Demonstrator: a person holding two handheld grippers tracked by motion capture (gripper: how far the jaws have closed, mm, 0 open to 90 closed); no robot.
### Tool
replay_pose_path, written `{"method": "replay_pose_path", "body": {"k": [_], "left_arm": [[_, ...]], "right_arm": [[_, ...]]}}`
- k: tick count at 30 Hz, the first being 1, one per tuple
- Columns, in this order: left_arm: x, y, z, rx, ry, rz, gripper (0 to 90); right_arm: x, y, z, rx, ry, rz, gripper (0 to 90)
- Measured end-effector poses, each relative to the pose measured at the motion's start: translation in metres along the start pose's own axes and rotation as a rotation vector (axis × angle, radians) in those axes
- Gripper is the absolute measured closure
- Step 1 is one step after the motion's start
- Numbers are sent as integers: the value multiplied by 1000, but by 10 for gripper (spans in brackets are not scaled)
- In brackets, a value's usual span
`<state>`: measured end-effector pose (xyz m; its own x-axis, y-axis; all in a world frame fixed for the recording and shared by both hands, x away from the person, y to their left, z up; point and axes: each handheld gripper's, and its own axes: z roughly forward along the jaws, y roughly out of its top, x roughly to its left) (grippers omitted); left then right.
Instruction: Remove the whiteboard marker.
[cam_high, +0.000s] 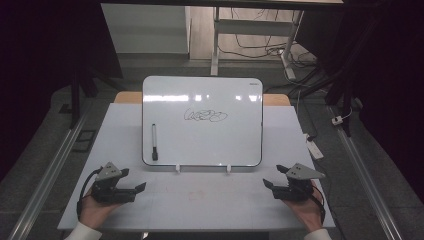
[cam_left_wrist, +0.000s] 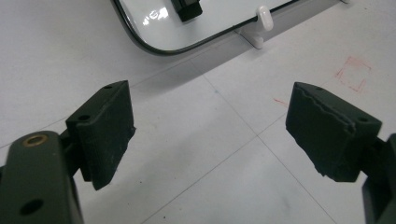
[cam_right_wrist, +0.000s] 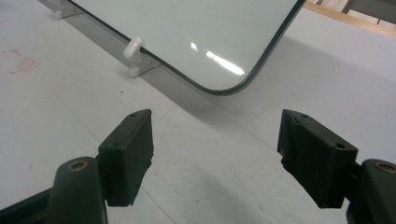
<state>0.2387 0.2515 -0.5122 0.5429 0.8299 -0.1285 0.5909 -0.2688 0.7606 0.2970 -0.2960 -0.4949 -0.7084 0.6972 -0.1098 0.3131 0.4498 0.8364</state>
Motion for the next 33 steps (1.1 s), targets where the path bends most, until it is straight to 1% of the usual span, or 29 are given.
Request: {"method": "replay_pose_path", "body": {"k": [7,13,17,21,24,25,27,33], "left_arm": [[1,0,-4,-10,14,-18,175],[0,4,-4,-10,18,-16,184],[-1,10,-5,-20,24,-10,184],[-2,23,-7,-37,31,-7,185],[-2,42,-5,-52,35,-7,187],[-2,42,-5,-52,35,-7,187],[-2,50,-4,-56,43,-1,188],[3,81,1,-79,58,0,212]], "right_arm": [[3,0,1,6,-12,-7,275],[2,1,1,5,-14,4,279],[2,2,0,-5,-19,-4,280],[3,4,-1,-5,-21,4,282],[3,4,-1,-7,-21,2,285],[3,4,-1,-7,-21,2,285],[4,5,-1,-10,-22,3,286],[6,7,-1,-11,-26,3,289]]}}
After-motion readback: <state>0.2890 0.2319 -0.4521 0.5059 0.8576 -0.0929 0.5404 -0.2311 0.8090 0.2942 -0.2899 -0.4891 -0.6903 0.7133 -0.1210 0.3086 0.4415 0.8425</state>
